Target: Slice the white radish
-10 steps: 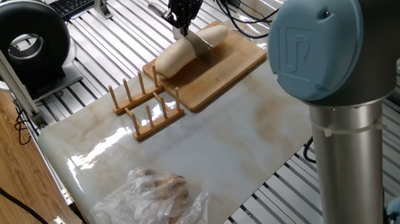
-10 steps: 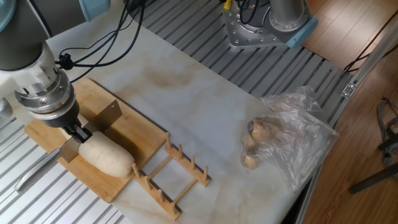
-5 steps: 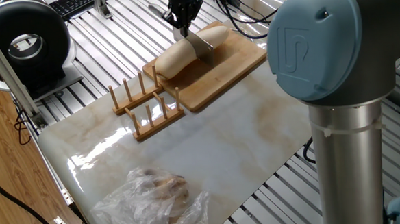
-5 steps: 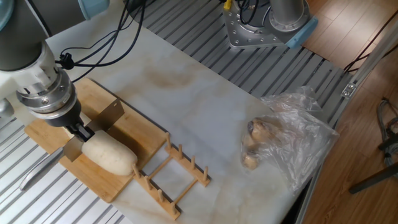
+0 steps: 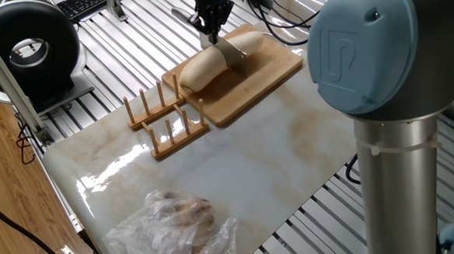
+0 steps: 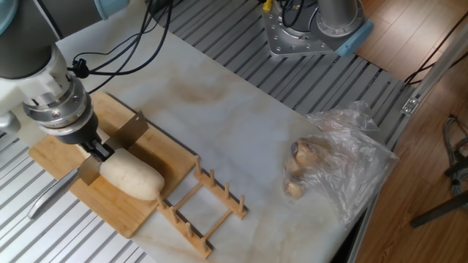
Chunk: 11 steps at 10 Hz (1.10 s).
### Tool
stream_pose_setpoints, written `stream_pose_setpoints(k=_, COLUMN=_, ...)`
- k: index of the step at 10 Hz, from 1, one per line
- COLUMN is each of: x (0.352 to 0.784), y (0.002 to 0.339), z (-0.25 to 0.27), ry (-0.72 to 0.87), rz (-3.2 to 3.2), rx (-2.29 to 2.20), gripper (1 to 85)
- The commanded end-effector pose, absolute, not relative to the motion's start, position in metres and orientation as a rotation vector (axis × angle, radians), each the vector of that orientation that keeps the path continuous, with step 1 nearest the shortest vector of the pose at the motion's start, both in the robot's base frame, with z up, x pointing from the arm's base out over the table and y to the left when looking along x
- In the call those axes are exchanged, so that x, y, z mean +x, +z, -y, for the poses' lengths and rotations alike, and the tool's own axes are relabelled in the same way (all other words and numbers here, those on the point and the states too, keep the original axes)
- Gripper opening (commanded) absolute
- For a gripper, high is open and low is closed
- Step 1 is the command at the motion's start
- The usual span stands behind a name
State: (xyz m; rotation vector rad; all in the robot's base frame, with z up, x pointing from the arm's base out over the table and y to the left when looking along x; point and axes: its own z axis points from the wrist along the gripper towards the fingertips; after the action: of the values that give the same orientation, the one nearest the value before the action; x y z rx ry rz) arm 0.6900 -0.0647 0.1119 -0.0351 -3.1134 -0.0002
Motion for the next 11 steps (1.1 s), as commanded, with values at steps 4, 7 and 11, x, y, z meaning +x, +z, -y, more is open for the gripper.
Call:
stream_pose_setpoints(k=4, x=0.680, y=0.109, z=0.070, ry=0.006, rz=3.114, rx=-0.028, gripper=3.0)
stream_pose_setpoints(k=7, x=0.677, y=0.103, z=0.070, ry=-0.001, rz=3.112, rx=-0.018, gripper=3.3)
stream_pose_setpoints(k=11, x=0.681, y=0.101, z=0.067, ry=-0.023, rz=3.124, rx=-0.013, gripper=6.7)
